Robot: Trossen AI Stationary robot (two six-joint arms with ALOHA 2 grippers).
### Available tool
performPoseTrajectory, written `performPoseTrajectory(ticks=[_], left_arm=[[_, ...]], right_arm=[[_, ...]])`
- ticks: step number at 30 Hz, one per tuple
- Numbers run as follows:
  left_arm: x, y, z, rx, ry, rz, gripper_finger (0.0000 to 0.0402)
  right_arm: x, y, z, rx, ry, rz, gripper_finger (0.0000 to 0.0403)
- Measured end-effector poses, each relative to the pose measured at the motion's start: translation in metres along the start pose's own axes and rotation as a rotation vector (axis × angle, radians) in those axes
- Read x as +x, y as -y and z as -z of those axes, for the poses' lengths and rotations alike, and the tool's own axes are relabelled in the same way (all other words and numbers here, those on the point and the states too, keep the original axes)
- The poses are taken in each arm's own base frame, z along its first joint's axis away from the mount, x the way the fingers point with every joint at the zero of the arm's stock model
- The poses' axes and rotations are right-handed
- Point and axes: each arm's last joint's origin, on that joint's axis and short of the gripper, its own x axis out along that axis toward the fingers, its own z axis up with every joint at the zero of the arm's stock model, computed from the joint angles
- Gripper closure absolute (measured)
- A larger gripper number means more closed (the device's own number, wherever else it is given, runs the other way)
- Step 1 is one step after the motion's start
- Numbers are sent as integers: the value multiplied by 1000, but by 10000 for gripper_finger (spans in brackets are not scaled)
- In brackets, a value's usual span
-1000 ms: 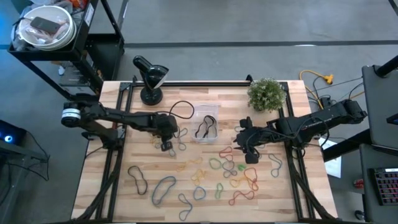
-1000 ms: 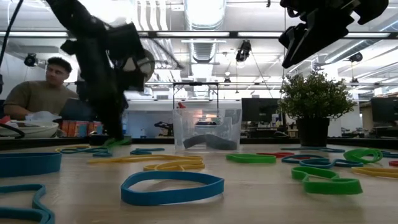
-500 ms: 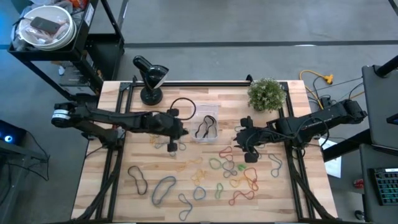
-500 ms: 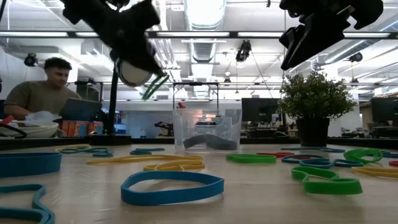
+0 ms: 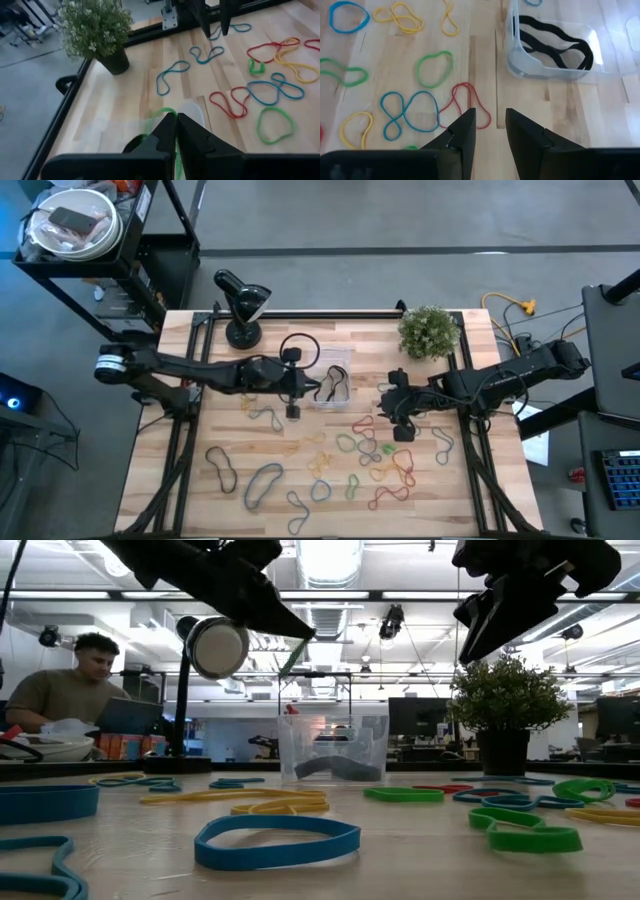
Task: Pick and place rubber bands into bin
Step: Put green rubberband into the transparent bin
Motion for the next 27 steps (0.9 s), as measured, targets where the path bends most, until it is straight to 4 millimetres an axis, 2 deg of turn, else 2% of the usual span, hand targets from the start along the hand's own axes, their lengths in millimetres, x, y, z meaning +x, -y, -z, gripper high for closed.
performPoseTrajectory(ticks=[9, 16, 22, 27], left_arm=[[34, 2, 17, -8, -22, -32, 401], [57, 2, 17, -5, -62, -80, 401], [64, 1, 17, -2, -99, -74, 393], [64, 1, 17, 10, -176, -52, 349]], right_arm=[[2, 0, 4, 5, -11, 1, 302], [3, 0, 4, 14, -14, 1, 312], [4, 0, 6, 15, -21, 1, 314], [4, 0, 6, 15, -21, 2, 313]])
